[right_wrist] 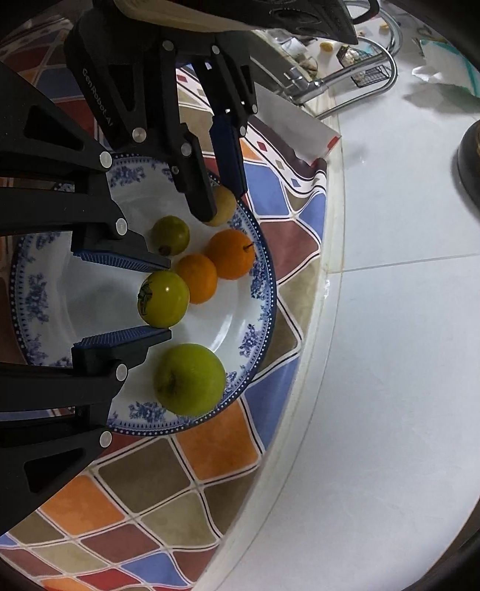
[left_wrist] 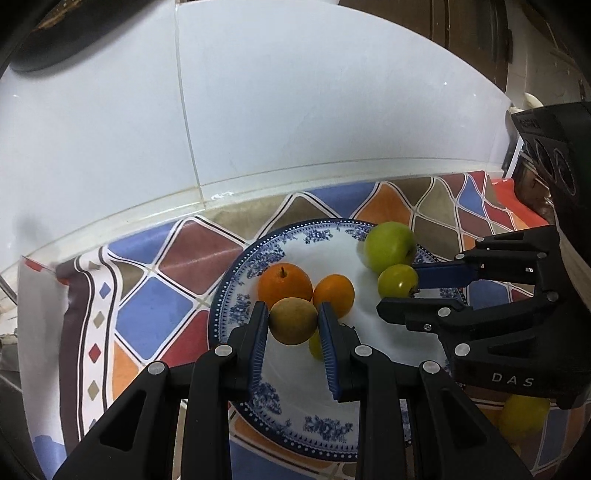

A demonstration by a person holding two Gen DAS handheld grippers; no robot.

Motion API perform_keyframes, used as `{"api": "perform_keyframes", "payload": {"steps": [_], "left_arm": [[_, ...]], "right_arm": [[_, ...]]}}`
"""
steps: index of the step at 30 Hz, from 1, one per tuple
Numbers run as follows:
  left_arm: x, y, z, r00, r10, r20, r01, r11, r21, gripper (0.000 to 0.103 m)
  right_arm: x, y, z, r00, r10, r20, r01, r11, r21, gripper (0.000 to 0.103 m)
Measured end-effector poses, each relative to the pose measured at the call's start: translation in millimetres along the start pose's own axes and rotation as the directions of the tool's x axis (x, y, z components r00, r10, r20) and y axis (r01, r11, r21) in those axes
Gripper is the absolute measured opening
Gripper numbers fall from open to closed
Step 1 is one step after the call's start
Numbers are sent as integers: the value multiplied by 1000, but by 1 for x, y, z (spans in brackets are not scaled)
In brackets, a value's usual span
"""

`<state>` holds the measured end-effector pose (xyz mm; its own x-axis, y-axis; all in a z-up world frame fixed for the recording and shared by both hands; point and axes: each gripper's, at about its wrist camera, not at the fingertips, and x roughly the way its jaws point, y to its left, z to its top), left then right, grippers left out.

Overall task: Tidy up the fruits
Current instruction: 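Open both tools to release the fruits onto the plate, then withdraw both tools from the plate toward the remaining fruits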

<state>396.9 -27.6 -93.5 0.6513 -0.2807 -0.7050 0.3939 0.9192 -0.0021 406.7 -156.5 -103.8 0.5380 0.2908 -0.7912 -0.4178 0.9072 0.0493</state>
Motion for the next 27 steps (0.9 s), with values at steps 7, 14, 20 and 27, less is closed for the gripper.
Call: {"api": "perform_keyframes", "payload": {"steps": [7,14,20,27], "left_arm": [[-4,1,2,1000,6,5,-6,1000,-6,34],[-38,-9,-2,998,21,61,-22,1000,15,38],[-75,-13,-6,992,47,120,-48,999,6,53],[-123,-23,-15,977,83,196,-79,996,-29,65]], "right_arm": [[-1,-2,0,1000,-15,8,15,1000,16,31],[-26,5,-6,998,-37,59,36,999,24,38],[-65,17,-18,985,-103,136,98,994,46,42],[-109,28,-31,968,-140,209,121,987,103,52]]}}
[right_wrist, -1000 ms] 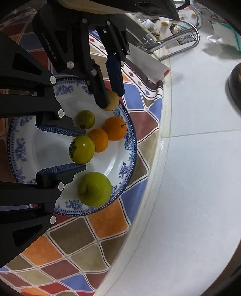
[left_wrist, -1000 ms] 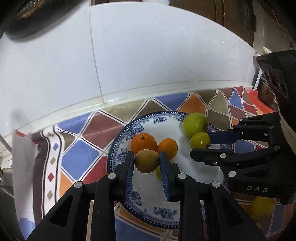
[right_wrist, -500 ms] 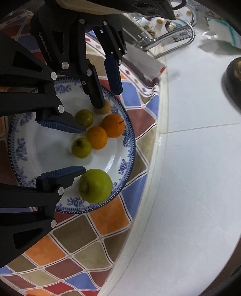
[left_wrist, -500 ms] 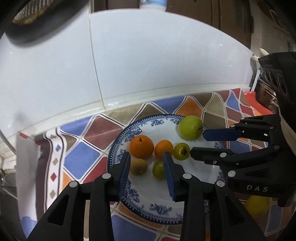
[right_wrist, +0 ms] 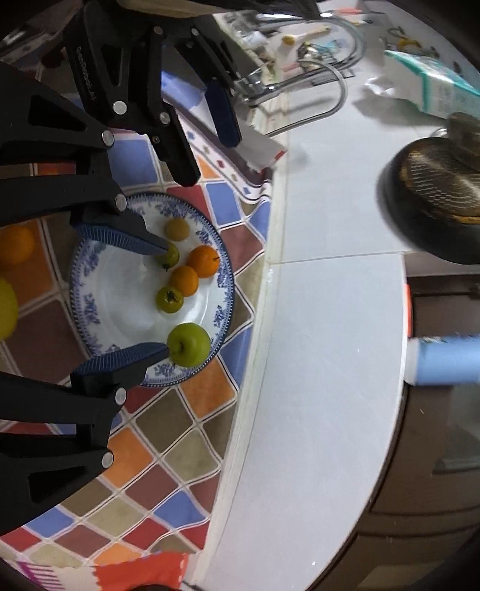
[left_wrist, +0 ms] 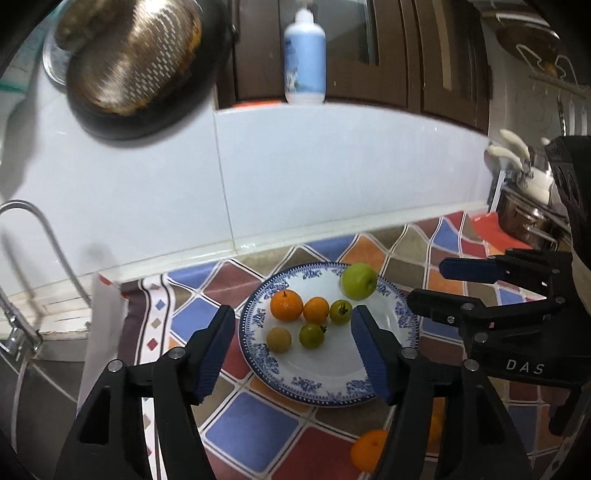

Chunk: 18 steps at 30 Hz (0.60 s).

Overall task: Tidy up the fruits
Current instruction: 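Withdraw both tools from the plate toward the remaining fruits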

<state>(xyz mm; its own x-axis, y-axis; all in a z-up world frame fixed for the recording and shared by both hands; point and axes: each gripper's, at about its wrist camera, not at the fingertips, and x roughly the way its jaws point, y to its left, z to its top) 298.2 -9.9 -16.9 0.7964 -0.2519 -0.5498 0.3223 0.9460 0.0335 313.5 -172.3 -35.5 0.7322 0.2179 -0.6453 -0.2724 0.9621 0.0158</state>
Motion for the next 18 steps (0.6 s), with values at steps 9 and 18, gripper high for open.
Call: {"api": "perform_keyframes", "payload": {"steps": [9,18], "left_arm": [[-51,-10,-12,999,17,48,-17,1000,2,73],[-87,-16,-24,997,10,77,-12,1000,20,75]], "right_arm": [[-57,11,-18,993,-78,92,76,997,35,58],[-92,25,-42,985,-112,129,105,993,60,58]]}}
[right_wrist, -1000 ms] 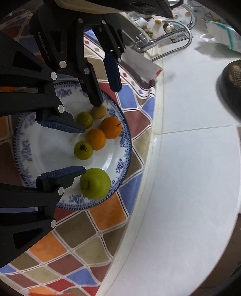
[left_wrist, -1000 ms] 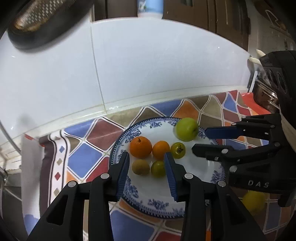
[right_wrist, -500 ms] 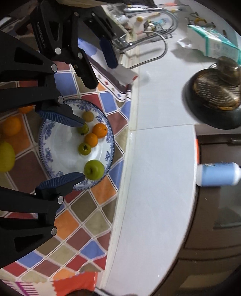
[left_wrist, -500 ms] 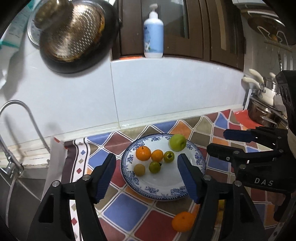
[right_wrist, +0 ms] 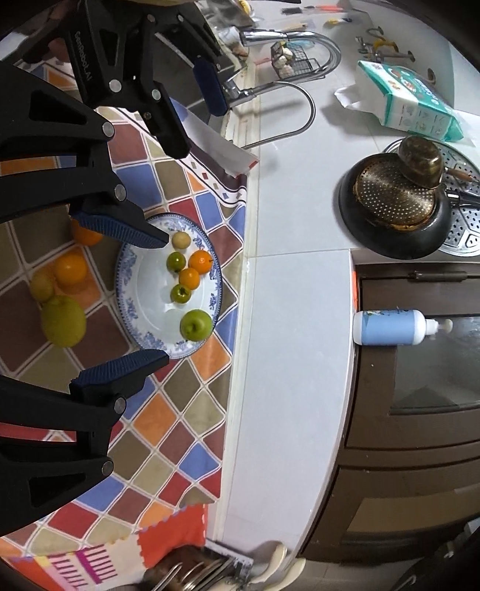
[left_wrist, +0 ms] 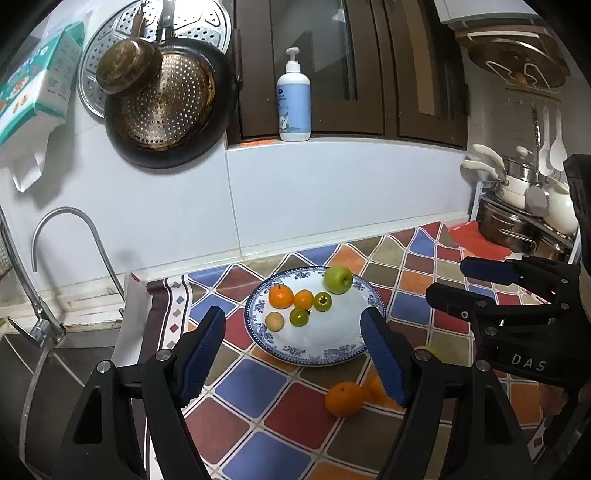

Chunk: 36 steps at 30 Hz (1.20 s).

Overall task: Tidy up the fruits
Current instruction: 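Withdraw both tools from the plate toward the remaining fruits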

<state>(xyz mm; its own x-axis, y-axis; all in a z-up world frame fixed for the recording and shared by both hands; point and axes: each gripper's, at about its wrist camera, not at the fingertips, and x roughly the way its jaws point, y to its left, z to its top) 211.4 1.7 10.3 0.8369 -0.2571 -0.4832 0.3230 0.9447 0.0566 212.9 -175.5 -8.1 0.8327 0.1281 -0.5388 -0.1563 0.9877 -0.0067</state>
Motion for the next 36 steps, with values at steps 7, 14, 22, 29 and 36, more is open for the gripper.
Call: {"api": "perform_keyframes", "payload": {"steps": [7,14,22,29,36], "left_arm": [[-12,-4,-8,1000,-23,-4,23,999,32,76],[-14,-6,-14,998,-54,-13,55,994,92,77],[-6,-13,-26,992,-119,-43,124,978,165,79],[9,-20,-40,984,-154,-88,170,959,224,79],[28,-23,-56,973,-178,-146,213,938,275,79]], "right_arm": [[-23,6,-14,997,-64,47,64,998,8,58],[-35,16,-29,990,-116,74,117,993,-3,58],[-36,20,-46,988,-149,39,148,989,22,58],[-23,21,-65,986,-160,-50,162,986,26,58],[-10,23,-76,981,-170,-96,171,985,3,58]]}}
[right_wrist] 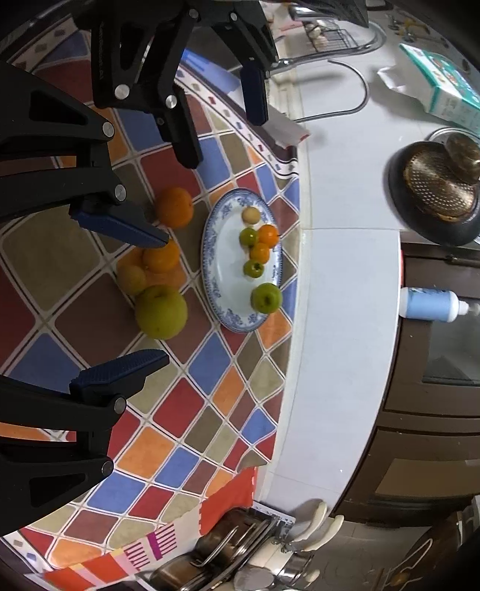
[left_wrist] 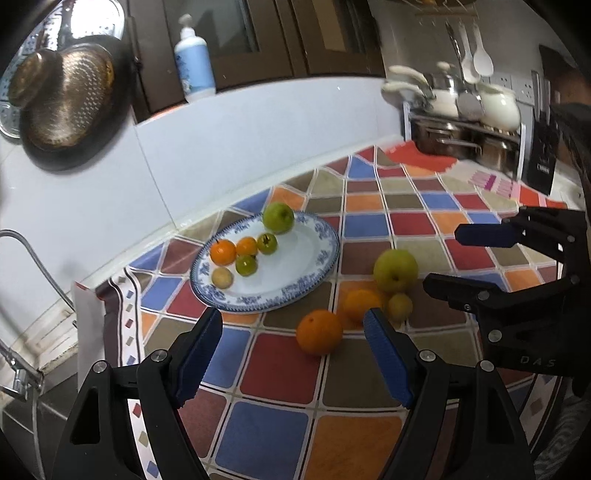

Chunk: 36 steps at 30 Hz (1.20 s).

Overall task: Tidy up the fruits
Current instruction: 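Withdraw both tools from the plate toward the remaining fruits, then grasp a large orange with the left tool while the right tool grasps a yellow-green fruit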

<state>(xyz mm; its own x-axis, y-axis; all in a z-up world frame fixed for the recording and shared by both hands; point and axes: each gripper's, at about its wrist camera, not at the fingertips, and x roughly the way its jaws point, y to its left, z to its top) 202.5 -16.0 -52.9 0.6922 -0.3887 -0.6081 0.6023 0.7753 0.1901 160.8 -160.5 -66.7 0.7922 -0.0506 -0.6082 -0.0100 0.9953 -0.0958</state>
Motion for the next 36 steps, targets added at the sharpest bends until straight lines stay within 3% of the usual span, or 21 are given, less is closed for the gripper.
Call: {"api": "perform_keyframes", "payload": {"steps": [15,23,26,31,36], "left_arm": [[52,0,-17,990,-98,-100,101,994,30,78],[70,2,-15,985,-126,-117,128,992,9,78],[74,2,-14,983,-135,-121,135,991,-2,72],[81,2,-12,975,-175,-135,170,984,-43,54],[84,-1,-12,971,-183,-155,175,983,-59,47]], "right_arm": [[44,8,-19,989,30,-143,-32,999,-11,57],[63,6,-21,981,59,-186,-59,998,5,50],[70,5,-22,975,88,-205,-85,996,23,46],[76,7,-23,969,122,-215,-118,992,35,43],[78,8,-22,970,132,-205,-127,991,36,39]]}}
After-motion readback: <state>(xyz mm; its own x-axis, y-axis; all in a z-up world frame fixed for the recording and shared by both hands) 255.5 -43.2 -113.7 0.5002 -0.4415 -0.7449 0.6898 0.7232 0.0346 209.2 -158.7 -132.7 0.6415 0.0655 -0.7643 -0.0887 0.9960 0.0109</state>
